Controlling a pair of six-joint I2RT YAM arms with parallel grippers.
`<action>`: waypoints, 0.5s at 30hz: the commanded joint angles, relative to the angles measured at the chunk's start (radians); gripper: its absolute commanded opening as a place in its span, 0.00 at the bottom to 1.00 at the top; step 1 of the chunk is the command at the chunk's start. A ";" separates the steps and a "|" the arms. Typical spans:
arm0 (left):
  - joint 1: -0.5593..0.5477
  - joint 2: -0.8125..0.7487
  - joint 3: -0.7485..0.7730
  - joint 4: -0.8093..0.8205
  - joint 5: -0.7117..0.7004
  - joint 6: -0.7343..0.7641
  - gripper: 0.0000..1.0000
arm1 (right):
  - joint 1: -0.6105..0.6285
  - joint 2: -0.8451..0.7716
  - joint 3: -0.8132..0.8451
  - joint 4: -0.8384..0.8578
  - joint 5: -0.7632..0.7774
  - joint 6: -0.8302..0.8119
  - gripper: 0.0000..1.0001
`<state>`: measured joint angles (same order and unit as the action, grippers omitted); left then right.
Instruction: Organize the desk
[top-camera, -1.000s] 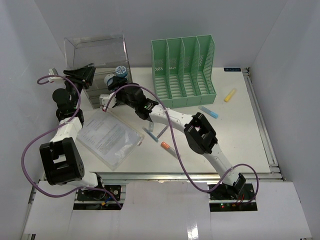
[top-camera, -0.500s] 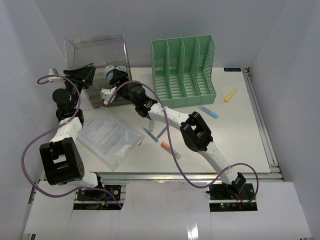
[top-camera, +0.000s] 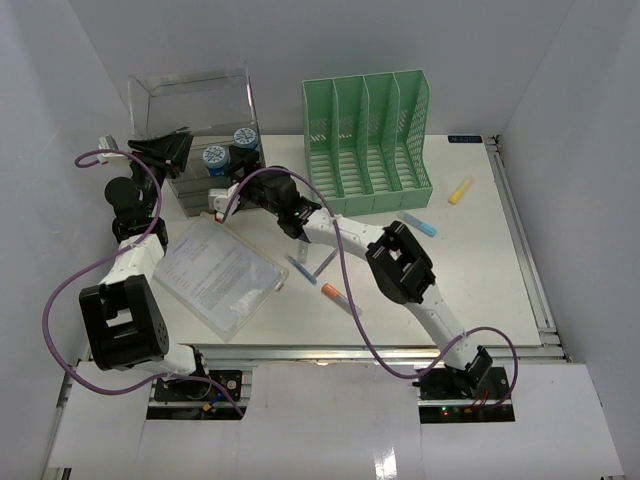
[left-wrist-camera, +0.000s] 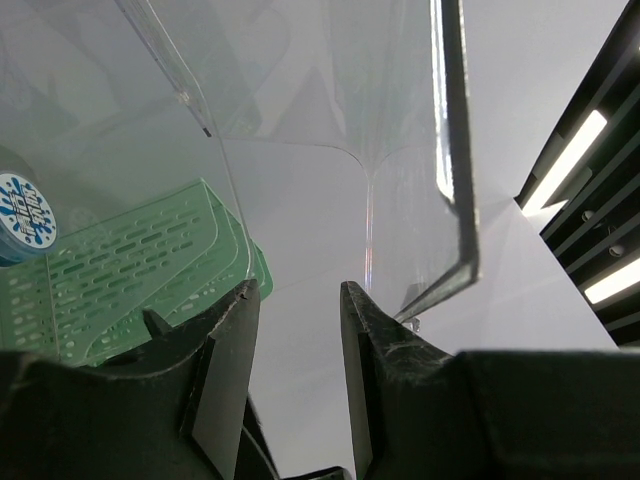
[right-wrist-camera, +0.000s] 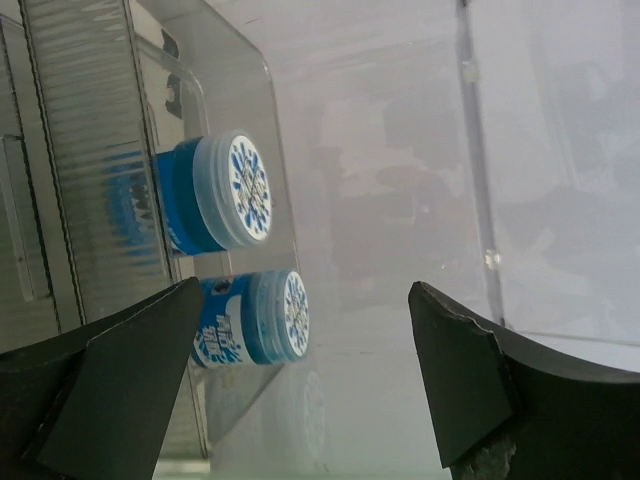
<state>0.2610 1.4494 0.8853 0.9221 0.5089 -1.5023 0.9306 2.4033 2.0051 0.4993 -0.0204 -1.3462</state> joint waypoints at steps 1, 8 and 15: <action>0.006 -0.023 0.031 0.018 0.005 0.006 0.49 | 0.009 -0.252 -0.166 0.064 -0.084 0.006 0.90; 0.007 -0.030 -0.008 -0.002 0.020 0.034 0.49 | 0.020 -0.588 -0.318 -0.773 -0.313 -0.012 0.94; 0.007 -0.090 -0.108 -0.162 0.019 0.107 0.49 | 0.016 -0.861 -0.565 -1.088 -0.316 0.100 0.98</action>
<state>0.2609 1.4388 0.8308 0.8858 0.5243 -1.4578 0.9521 1.6544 1.5733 -0.2899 -0.3119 -1.3474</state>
